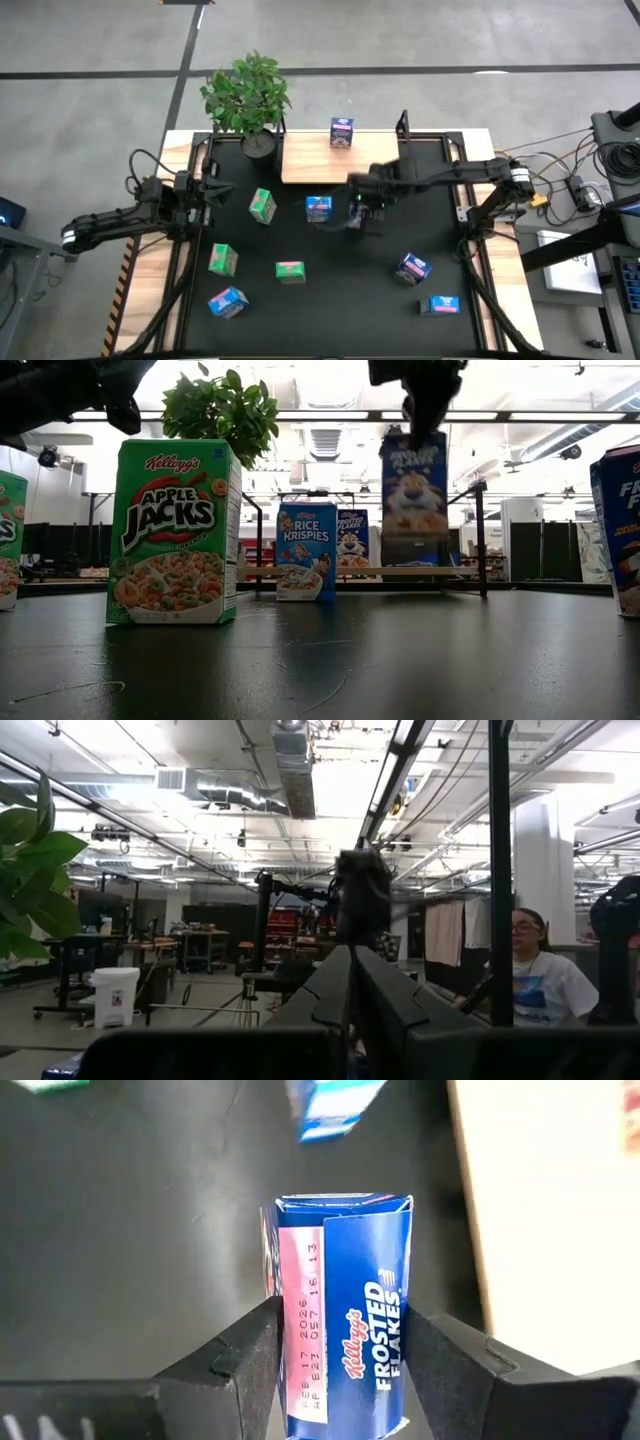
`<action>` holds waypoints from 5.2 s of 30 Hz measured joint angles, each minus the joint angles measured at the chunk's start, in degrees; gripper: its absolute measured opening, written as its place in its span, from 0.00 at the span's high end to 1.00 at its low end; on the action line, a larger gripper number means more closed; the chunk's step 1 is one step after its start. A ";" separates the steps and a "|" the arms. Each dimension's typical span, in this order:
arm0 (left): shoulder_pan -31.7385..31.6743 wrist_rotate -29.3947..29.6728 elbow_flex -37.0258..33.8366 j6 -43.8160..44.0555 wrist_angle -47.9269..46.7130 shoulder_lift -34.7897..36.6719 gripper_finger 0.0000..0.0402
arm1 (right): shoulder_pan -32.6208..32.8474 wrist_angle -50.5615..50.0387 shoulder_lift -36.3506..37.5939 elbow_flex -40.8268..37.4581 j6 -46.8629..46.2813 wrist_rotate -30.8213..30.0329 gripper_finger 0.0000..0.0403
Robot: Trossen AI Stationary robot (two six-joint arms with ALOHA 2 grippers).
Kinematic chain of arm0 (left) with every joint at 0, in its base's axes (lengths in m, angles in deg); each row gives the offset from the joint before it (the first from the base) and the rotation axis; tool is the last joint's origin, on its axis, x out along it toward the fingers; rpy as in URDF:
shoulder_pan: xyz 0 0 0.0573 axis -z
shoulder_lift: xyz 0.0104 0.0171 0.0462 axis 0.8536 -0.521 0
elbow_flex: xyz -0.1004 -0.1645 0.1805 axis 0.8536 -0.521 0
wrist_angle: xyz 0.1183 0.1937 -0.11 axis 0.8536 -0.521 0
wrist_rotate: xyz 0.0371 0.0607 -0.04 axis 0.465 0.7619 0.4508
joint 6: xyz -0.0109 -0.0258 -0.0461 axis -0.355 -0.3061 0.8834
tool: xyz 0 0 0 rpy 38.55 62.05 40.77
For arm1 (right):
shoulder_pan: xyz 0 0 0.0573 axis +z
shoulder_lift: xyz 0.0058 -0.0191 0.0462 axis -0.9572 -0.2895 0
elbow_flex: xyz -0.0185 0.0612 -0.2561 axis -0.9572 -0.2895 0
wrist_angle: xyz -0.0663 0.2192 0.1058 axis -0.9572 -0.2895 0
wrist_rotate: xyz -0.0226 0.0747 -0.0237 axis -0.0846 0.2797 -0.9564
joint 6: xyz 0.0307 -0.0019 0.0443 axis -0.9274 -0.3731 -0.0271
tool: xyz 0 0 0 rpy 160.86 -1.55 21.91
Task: Stack cereal on shelf
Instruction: Put the top blue cereal box aligned with the blue cereal box on the shelf
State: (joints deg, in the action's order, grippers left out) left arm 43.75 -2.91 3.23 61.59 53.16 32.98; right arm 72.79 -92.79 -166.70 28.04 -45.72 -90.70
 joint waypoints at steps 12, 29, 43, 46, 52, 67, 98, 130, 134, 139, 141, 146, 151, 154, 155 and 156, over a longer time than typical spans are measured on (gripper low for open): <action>0.00 0.02 0.00 -0.65 -0.06 0.02 1.00 | -16.41 1.00 -5.58 10.55 18.83 -0.05 0.55; 0.02 0.02 -0.02 -1.35 -0.06 0.00 1.00 | -25.65 2.28 -23.44 26.95 32.14 4.73 0.55; 0.02 0.02 0.00 -1.98 -0.04 0.01 1.00 | -25.92 1.60 -22.65 26.32 33.12 4.50 0.55; 0.00 0.02 0.00 -1.98 -0.04 0.00 1.00 | -25.92 1.70 -22.65 25.89 33.23 4.50 0.55; 0.00 0.02 0.00 -1.98 -0.06 0.00 1.00 | -25.92 2.91 -22.65 24.34 33.26 4.48 0.55; 0.01 0.03 -0.01 -2.17 -0.04 0.00 1.00 | -25.92 4.01 -22.65 23.73 33.74 4.37 0.53; 0.02 0.02 0.00 -2.18 -0.04 0.00 1.00 | -24.91 4.26 -21.84 27.94 31.72 4.52 0.78; 0.02 0.03 0.00 -2.18 -0.06 0.00 1.00 | -22.22 4.92 -21.03 28.13 33.67 -1.10 0.97; 0.02 0.02 -0.01 -2.18 -0.06 0.00 1.00 | -20.22 4.02 -19.90 28.95 31.90 -1.10 0.97; 0.01 0.02 0.00 -2.18 -0.28 0.00 1.00 | -17.58 2.40 -17.32 27.36 27.11 -1.06 0.97; 0.00 0.02 0.00 -2.18 -0.62 0.02 1.00 | -16.79 1.93 -16.36 25.55 25.45 -1.08 0.97; 0.02 -0.45 0.00 -2.18 -1.06 0.02 1.00 | -15.45 7.00 -12.39 16.26 22.48 -1.33 0.97; 0.00 -1.47 -0.02 -2.18 -1.15 0.00 1.00 | -15.08 22.19 -7.75 0.73 22.17 -1.56 0.97; 0.01 -1.57 0.00 -2.18 -1.19 0.01 1.00 | -15.10 33.57 -5.64 -8.38 21.68 -2.85 0.97; 0.02 -1.57 0.00 -2.18 -1.25 0.02 1.00 | -15.10 37.04 -5.15 -11.17 21.72 -3.86 0.97; 0.02 -1.57 0.00 -2.18 -1.28 0.02 1.00 | -15.10 40.19 -4.98 -13.57 22.03 -5.23 0.97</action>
State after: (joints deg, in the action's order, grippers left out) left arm 43.77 -4.48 3.23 59.41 51.88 33.00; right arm 57.69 -52.60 -171.68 14.47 -23.69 -95.93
